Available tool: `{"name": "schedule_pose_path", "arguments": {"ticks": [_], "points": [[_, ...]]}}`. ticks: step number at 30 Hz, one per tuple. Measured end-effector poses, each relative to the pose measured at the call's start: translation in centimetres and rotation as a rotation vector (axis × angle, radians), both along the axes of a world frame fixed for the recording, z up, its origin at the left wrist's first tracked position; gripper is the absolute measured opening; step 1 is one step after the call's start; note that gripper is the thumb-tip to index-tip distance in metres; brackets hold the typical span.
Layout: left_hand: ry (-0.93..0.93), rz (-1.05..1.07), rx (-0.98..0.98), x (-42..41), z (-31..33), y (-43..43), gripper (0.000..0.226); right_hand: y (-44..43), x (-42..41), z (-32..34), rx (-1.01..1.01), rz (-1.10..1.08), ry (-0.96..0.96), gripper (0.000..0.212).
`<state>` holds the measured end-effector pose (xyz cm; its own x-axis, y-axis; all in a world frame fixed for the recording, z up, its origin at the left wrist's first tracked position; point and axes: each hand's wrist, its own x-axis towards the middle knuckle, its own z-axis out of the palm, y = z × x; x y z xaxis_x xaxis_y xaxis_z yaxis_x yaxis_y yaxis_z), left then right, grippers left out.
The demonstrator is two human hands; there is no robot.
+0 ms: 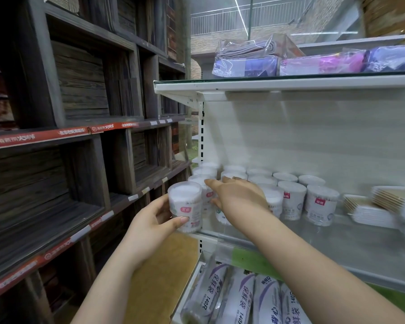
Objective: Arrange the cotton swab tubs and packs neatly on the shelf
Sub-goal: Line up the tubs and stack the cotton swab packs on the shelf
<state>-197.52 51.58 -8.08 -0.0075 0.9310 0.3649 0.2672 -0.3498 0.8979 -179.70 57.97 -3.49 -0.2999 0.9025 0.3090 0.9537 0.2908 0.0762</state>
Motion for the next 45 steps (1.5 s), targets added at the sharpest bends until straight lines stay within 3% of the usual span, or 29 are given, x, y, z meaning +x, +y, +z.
{"name": "schedule_pose_path", "arguments": {"ticks": [6, 10, 15, 20, 31, 37, 42, 45], "points": [[-0.024, -0.019, 0.015, 0.3, 0.5, -0.3, 0.046, -1.1, 0.4, 0.9, 0.023, 0.033, 0.0, 0.06], [-0.049, -0.024, 0.042, 0.2, 1.0, -0.4, 0.046, -3.7, 4.7, 3.3, 0.005, 0.049, 0.173, 0.073], [-0.078, -0.029, 0.058, 0.7, 1.7, -0.1, 0.045, -4.6, 9.5, 3.6, -0.151, -0.13, 0.148, 0.064], [-0.072, -0.087, 0.054, 2.5, 1.9, -0.4, 0.047, -4.0, 9.0, 2.1, -0.152, -0.111, 0.236, 0.055], [-0.036, -0.128, 0.022, 4.6, 2.1, -1.5, 0.047, -4.7, 10.5, 1.5, -0.125, -0.022, 0.338, 0.072], [-0.041, -0.146, 0.058, 5.9, 3.7, -1.9, 0.046, -4.2, 15.0, 4.5, 0.026, -0.07, 0.655, 0.045], [-0.069, -0.159, 0.073, 7.1, 4.2, -2.0, 0.043, -3.3, 17.0, 4.7, 0.021, -0.18, 0.518, 0.045], [-0.091, -0.187, 0.059, 8.7, 3.9, -2.3, 0.043, -4.1, 17.0, 4.5, 0.03, -0.098, 0.619, 0.039]]}}
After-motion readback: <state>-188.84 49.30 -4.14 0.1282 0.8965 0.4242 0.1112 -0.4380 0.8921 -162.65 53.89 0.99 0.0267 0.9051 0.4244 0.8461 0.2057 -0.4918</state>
